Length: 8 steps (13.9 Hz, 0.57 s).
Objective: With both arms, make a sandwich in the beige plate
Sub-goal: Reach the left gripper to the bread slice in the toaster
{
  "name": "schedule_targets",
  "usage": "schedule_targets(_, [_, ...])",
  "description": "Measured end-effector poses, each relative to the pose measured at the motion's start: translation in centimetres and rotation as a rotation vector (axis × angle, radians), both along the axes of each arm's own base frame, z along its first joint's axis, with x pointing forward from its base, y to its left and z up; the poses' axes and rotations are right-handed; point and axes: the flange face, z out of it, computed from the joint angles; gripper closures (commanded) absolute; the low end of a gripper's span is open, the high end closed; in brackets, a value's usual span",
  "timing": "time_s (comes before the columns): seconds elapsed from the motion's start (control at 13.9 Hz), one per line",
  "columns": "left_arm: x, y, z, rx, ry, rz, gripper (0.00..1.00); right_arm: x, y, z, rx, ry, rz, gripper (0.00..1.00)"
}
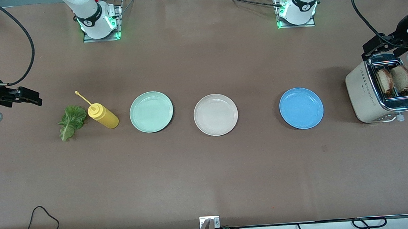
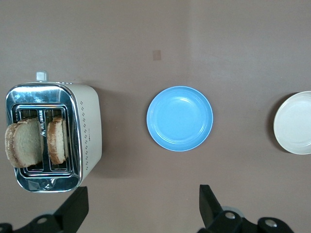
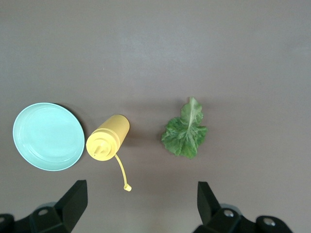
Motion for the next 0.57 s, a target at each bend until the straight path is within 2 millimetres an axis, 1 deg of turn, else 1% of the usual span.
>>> schedule_targets(0.36, [-0.3, 0.3, 0.0, 0.001, 0.003, 0.005, 0.00, 0.0, 0.0, 0.0, 0.000, 0.000, 0.000, 0.00])
schedule_targets(0.43, [-0.4, 0.8, -0.2, 0.002, 0.006, 0.014, 0.00, 0.0, 0.0, 0.0, 0.000, 0.000, 0.000, 0.00])
schedule_targets(0.5, [-0.4, 1.8, -0.5, 0.003, 0.013, 0.027, 0.00, 0.0, 0.0, 0.0, 0.000, 0.000, 0.000, 0.00])
schedule_targets(0.57, [-0.3, 3.6, -1.2, 0.002, 0.025, 0.038, 0.00, 0.0, 0.0, 0.0, 0.000, 0.000, 0.000, 0.00])
